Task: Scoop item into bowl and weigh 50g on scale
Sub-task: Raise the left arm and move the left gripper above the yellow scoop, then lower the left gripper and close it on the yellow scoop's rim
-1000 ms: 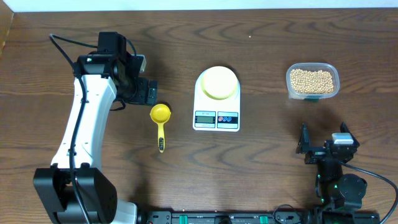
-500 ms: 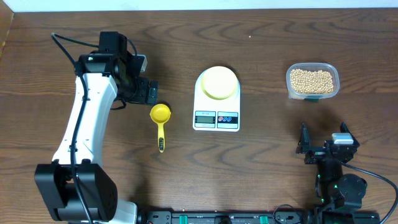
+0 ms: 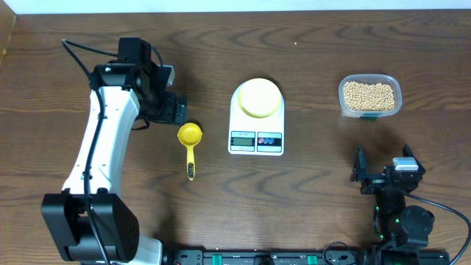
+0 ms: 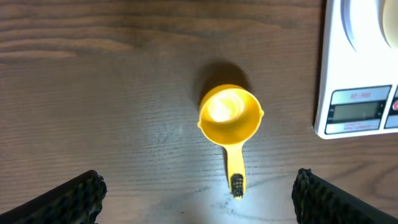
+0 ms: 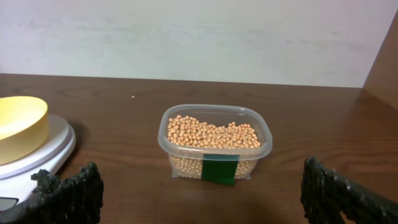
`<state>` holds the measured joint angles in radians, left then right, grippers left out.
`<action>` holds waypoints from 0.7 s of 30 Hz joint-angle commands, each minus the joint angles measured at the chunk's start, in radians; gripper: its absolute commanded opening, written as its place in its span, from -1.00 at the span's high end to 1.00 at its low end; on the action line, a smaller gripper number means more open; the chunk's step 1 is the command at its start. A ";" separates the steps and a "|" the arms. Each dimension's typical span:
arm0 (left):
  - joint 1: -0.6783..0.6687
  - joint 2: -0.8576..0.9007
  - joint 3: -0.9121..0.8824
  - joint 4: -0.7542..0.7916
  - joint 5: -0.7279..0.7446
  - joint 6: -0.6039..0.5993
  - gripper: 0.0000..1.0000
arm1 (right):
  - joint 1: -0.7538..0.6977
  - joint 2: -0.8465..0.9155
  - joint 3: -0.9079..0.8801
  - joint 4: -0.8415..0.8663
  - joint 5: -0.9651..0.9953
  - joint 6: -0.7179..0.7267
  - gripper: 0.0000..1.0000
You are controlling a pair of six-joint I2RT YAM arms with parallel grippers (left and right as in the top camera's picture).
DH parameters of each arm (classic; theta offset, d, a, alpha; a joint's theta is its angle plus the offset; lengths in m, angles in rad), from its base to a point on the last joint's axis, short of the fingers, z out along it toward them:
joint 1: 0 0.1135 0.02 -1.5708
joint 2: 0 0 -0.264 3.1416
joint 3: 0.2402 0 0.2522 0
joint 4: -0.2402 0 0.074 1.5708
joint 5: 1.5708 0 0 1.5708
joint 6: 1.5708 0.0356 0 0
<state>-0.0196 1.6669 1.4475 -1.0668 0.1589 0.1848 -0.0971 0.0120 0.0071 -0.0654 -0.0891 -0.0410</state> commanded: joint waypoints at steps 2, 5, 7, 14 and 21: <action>-0.038 0.024 -0.031 -0.006 -0.012 0.021 -0.95 | -0.006 -0.006 -0.002 -0.005 0.008 -0.013 -0.99; -0.061 0.039 -0.038 -0.006 -0.042 0.021 -0.95 | -0.006 -0.006 -0.002 -0.005 0.008 -0.013 -0.98; -0.073 0.056 -0.039 -0.005 -0.058 0.021 -0.95 | -0.006 -0.006 -0.002 -0.005 0.008 -0.013 -0.98; -0.075 0.115 -0.039 0.011 -0.067 0.043 -0.95 | -0.006 -0.006 -0.002 -0.005 0.008 -0.013 -0.99; -0.075 0.182 -0.039 0.033 -0.082 0.043 -0.95 | -0.006 -0.006 -0.002 -0.005 0.008 -0.013 -0.99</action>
<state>-0.0948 1.8153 1.4178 -1.0367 0.0975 0.2115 -0.0971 0.0120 0.0071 -0.0654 -0.0891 -0.0410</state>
